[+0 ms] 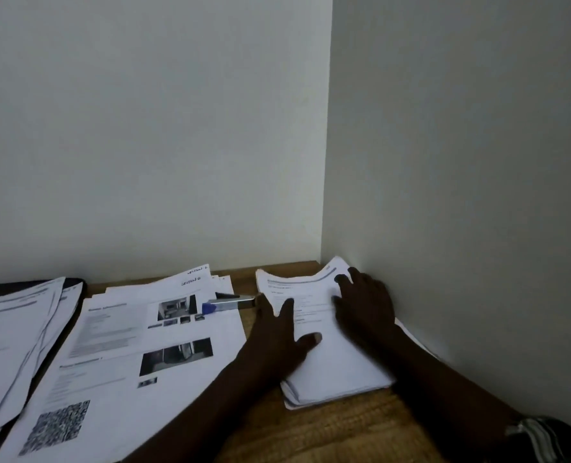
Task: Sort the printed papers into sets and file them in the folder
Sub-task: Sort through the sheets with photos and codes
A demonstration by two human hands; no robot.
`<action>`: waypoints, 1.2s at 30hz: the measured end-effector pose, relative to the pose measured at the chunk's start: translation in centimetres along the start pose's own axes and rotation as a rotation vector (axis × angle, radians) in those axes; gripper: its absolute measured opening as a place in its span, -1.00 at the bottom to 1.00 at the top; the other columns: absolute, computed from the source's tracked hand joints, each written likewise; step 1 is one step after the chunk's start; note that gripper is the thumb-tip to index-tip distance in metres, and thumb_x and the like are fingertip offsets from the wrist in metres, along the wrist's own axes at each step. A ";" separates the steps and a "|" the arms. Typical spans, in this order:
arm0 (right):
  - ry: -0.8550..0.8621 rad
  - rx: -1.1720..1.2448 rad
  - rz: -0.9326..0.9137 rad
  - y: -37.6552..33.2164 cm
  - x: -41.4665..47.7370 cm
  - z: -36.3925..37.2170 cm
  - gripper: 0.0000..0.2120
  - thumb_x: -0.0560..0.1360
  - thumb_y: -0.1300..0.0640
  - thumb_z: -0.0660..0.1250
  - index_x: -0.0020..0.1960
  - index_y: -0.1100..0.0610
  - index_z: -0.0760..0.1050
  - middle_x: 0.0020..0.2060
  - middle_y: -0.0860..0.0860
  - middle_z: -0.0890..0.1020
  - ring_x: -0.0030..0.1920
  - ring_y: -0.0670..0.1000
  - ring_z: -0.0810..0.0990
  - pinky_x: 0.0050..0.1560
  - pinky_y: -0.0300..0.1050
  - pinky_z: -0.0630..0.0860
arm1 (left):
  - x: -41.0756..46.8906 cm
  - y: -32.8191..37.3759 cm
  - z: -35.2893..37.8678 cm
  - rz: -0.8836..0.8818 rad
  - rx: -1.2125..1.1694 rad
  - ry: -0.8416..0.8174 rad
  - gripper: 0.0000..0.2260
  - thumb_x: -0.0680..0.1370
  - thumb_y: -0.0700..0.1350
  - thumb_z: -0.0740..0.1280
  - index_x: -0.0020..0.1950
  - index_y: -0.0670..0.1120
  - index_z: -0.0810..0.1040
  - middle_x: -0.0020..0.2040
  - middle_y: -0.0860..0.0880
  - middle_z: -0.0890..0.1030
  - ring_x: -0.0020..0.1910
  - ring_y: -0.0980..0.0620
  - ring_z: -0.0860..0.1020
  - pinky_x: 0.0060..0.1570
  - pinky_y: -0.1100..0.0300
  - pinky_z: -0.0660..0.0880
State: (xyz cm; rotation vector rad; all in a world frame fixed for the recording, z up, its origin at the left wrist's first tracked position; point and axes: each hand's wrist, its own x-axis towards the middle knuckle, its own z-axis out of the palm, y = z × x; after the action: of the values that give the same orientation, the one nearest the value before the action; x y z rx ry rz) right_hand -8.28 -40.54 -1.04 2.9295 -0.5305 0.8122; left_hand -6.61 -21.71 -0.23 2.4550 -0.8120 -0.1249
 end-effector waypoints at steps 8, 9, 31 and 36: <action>-0.035 0.047 0.031 -0.5 0.4 0.5 -0.70 0.59 -0.04 0.17 0.28 0.01 0.42 0.30 -0.02 0.46 0.27 0.05 0.45 0.20 -0.07 0.35 | 0.5 0.8 1.3 -0.010 0.011 0.019 -0.29 0.59 0.28 0.11 0.61 0.03 -0.10 0.55 -0.21 -0.36 0.55 -0.29 -0.22 0.50 -0.12 -0.10; -0.026 0.080 0.027 -0.6 0.3 0.2 -0.71 0.59 -0.03 0.19 0.28 0.01 0.43 0.30 -0.03 0.46 0.28 0.04 0.45 0.20 -0.07 0.35 | 0.5 0.8 0.9 -0.009 -0.019 0.022 -0.28 0.58 0.28 0.13 0.61 0.02 -0.08 0.56 -0.22 -0.34 0.55 -0.29 -0.20 0.50 -0.11 -0.08; -0.238 0.350 -0.242 -16.5 4.3 1.7 -0.80 0.50 0.11 0.34 0.08 0.14 0.61 0.05 0.12 0.64 0.12 0.14 0.56 -0.12 -0.17 0.34 | -2.9 -14.4 -9.7 -0.144 0.143 0.205 -0.66 0.49 0.12 0.42 0.21 0.05 0.53 0.28 -0.04 0.50 0.28 -0.01 0.44 0.23 0.12 0.39; 0.001 0.558 -0.034 -16.2 4.8 1.4 -0.83 0.51 0.19 0.32 0.02 0.21 0.65 -0.05 0.16 0.68 -0.02 0.14 0.61 -0.08 -0.14 0.43 | -2.3 -15.0 -9.5 -0.135 0.157 0.229 -0.67 0.47 0.12 0.44 0.17 0.04 0.54 0.25 -0.04 0.50 0.28 -0.01 0.43 0.21 0.14 0.37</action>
State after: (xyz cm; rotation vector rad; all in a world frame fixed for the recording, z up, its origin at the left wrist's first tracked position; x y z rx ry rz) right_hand 1.77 -27.06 0.83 3.4184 -0.2841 1.1127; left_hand 1.82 -5.88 -0.27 2.6100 -0.5765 0.1746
